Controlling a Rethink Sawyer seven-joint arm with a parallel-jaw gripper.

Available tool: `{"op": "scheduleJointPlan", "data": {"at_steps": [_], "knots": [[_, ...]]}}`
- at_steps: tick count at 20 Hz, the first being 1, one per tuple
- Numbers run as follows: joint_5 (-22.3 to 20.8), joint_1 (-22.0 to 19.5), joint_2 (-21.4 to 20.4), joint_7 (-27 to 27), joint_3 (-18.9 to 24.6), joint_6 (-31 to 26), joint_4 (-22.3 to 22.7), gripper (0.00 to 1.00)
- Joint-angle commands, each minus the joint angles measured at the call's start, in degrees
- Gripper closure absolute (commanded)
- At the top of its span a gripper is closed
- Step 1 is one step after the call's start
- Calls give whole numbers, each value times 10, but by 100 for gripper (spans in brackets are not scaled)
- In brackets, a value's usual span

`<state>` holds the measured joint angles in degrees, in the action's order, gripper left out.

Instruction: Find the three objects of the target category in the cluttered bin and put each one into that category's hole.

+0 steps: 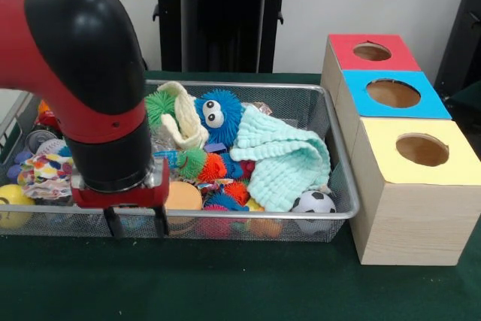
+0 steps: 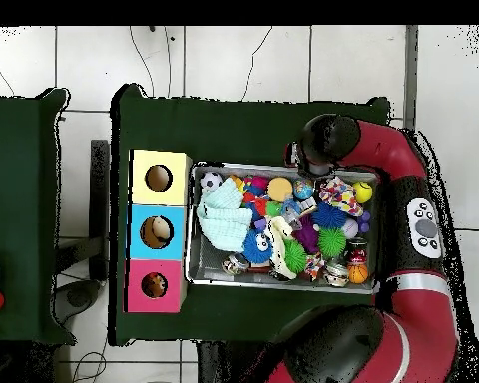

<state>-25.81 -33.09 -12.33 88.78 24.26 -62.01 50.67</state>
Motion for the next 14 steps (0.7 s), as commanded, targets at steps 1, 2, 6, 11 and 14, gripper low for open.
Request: {"op": "scheduleJointPlan", "data": {"at_steps": [1, 2, 6, 11, 14], "knots": [[-6, 22, 143, 16, 1, -28, -105, 0], [-8, 23, 154, 10, 4, -28, -120, 0], [-11, 24, 195, -23, 17, -39, -181, 0], [-25, 21, 250, -88, 53, -79, -280, 0], [-55, 23, 282, -110, 84, -89, -334, 0]]}}
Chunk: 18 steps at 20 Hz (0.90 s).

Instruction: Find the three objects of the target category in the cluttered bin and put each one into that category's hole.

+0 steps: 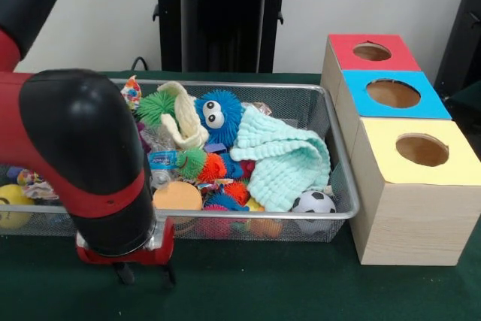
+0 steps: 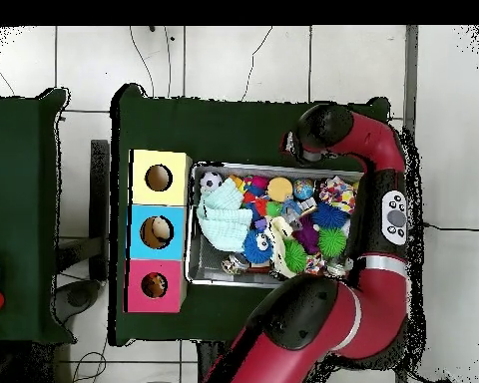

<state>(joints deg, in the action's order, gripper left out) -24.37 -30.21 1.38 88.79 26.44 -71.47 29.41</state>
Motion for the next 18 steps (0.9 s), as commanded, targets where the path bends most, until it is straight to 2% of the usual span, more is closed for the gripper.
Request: {"op": "scheduleJointPlan", "data": {"at_steps": [1, 5, 12, 15, 18], "knots": [[-81, -8, 159, -122, 82, 5, -139, 0], [-126, -16, 192, -142, 151, -14, -176, 0], [-187, -27, 205, -134, 218, -31, -188, 0], [-229, -32, 203, -139, 251, -50, -196, 0], [-285, -42, 207, -153, 306, -51, -204, 0]]}}
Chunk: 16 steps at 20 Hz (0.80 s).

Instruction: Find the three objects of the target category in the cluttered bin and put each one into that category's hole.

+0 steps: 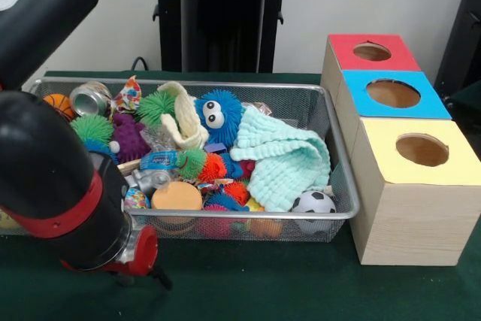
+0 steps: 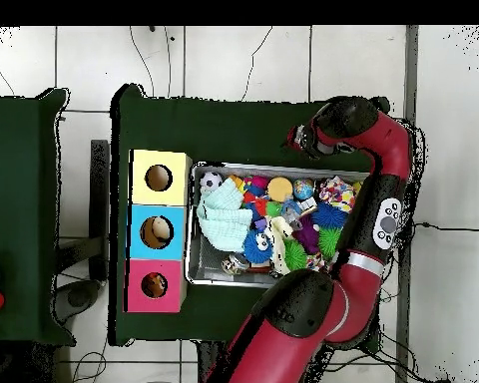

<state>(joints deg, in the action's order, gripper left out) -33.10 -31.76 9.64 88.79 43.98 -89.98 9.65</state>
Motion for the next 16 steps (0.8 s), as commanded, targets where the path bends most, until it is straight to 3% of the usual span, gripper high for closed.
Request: {"op": "scheduleJointPlan", "data": {"at_steps": [1, 4, 9, 13, 16], "knots": [[-219, -30, 126, -159, 150, 137, -9, 0], [-272, -43, 133, -180, 211, 129, -12, 0], [-337, -53, 129, -174, 263, 102, -12, 0], [-357, -60, 117, -182, 273, 66, -5, 0], [-349, -62, 99, -179, 253, 32, 7, 0]]}}
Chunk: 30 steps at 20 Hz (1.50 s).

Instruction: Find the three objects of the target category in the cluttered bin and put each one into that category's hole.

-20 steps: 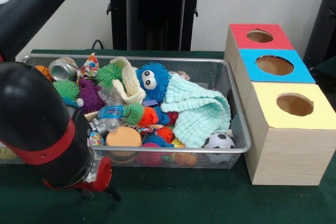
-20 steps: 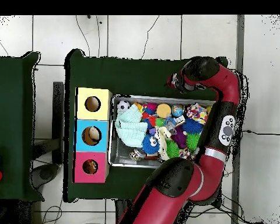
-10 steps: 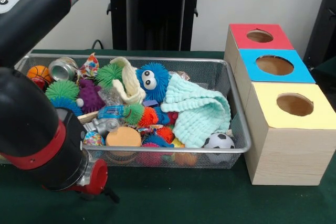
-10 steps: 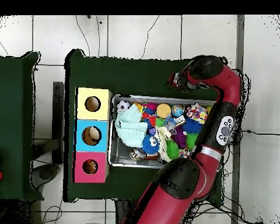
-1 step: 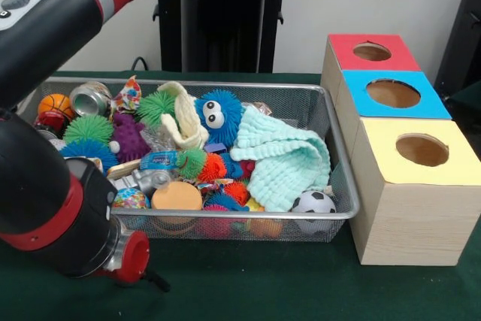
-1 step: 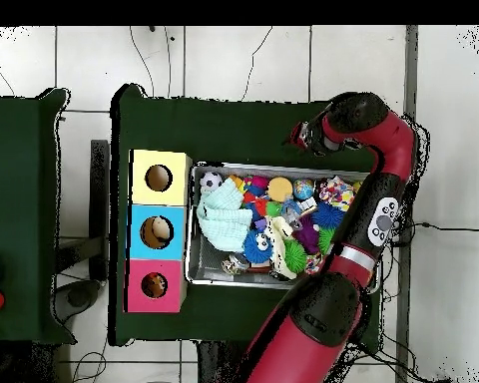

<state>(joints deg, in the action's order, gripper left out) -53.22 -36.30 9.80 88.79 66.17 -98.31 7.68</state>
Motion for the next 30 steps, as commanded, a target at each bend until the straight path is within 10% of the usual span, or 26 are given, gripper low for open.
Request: {"op": "scheduleJointPlan", "data": {"at_steps": [1, 24, 30], "knots": [[-142, -17, 91, -175, 23, 102, 32, 0], [9, -23, -41, -81, -137, 45, 167, 0], [98, -46, -146, -13, -191, 47, 307, 0]]}}
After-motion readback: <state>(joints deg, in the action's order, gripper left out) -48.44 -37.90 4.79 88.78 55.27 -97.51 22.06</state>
